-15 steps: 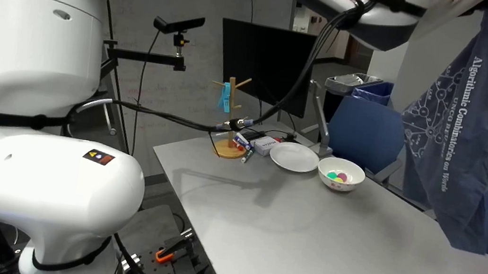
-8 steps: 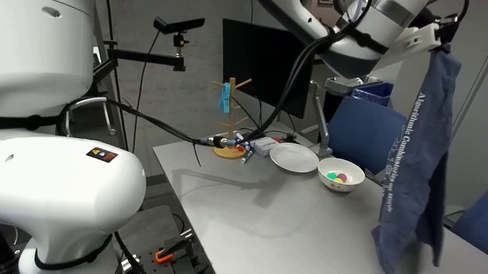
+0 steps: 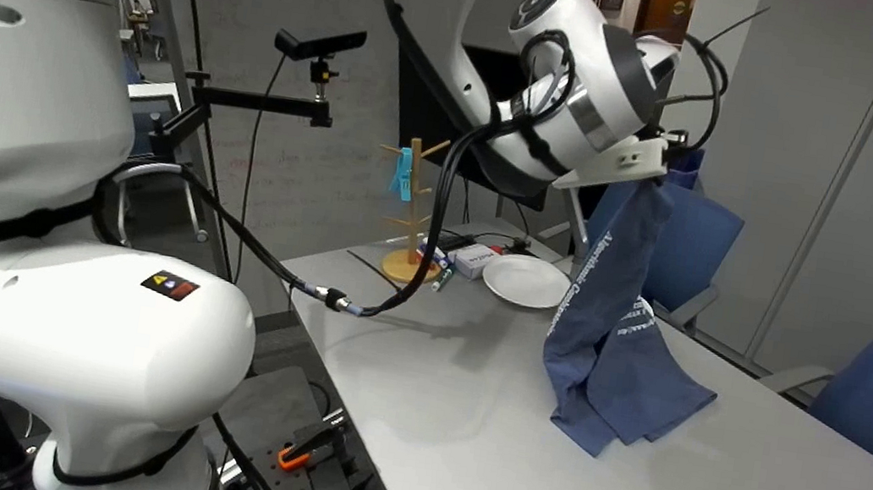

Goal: Unfold the blue T Shirt on the table.

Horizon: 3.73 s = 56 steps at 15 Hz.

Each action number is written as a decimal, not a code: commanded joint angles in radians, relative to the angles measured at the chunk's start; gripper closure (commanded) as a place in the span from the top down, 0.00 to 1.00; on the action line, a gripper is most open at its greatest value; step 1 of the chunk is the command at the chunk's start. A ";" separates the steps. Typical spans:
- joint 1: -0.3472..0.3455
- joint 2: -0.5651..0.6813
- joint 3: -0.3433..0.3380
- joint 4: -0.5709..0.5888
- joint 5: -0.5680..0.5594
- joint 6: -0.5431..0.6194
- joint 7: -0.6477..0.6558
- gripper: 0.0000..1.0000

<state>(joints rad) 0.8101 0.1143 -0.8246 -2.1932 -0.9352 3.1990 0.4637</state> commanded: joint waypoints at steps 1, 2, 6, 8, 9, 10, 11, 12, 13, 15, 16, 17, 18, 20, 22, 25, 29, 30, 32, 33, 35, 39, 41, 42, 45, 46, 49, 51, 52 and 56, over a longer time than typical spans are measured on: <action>-0.060 -0.071 0.047 -0.048 0.088 -0.090 -0.146 0.01; -0.063 -0.050 0.022 -0.004 0.078 -0.112 -0.144 0.01; -0.078 0.028 -0.087 0.197 -0.027 -0.166 -0.039 0.01; -0.074 0.055 -0.141 0.284 -0.095 -0.163 0.021 0.01; -0.069 0.072 -0.169 0.328 -0.135 -0.162 0.060 0.01; -0.061 0.090 -0.199 0.369 -0.186 -0.153 0.108 0.01; -0.051 0.111 -0.226 0.407 -0.241 -0.147 0.158 0.01; -0.041 0.132 -0.252 0.445 -0.300 -0.145 0.220 0.01; -0.028 0.153 -0.278 0.482 -0.364 -0.148 0.289 0.01; 0.009 0.176 -0.318 0.526 -0.494 -0.176 0.418 0.01; 0.037 0.158 -0.321 0.502 -0.544 -0.198 0.448 0.01; 0.065 0.136 -0.319 0.466 -0.586 -0.221 0.464 0.01; 0.097 0.103 -0.310 0.409 -0.609 -0.250 0.452 0.01; 0.153 0.010 -0.273 0.246 -0.569 -0.278 0.323 0.01; 0.198 -0.015 -0.268 0.143 -0.615 -0.245 0.384 0.01; 0.243 -0.028 -0.247 0.009 -0.692 -0.176 0.496 0.01; 0.269 0.001 -0.190 -0.112 -0.771 -0.030 0.637 0.01; 0.271 0.008 -0.171 -0.131 -0.779 0.015 0.656 0.01; 0.270 0.020 -0.133 -0.159 -0.780 0.107 0.664 0.01; 0.268 0.027 -0.114 -0.170 -0.773 0.154 0.655 0.01; 0.262 0.041 -0.080 -0.189 -0.756 0.250 0.624 0.01; 0.245 0.124 -0.020 -0.212 -0.730 0.466 0.578 0.31; 0.235 0.189 -0.001 -0.207 -0.761 0.582 0.594 0.44; 0.231 0.227 0.004 -0.197 -0.795 0.633 0.620 0.54; 0.235 0.329 0.007 -0.149 -0.924 0.757 0.699 0.76; 0.238 0.366 -0.005 -0.125 -0.985 0.792 0.740 0.82; 0.239 0.461 -0.045 -0.055 -1.127 0.855 0.840 1.00; 0.093 0.458 0.079 0.020 -1.279 0.803 0.977 1.00; 0.054 0.479 0.098 0.063 -1.323 0.808 1.036 1.00; -0.087 0.539 0.155 0.208 -1.424 0.803 1.224 1.00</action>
<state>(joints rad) 0.8123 0.5899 -0.7226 -2.1148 -2.2791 3.9844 1.5334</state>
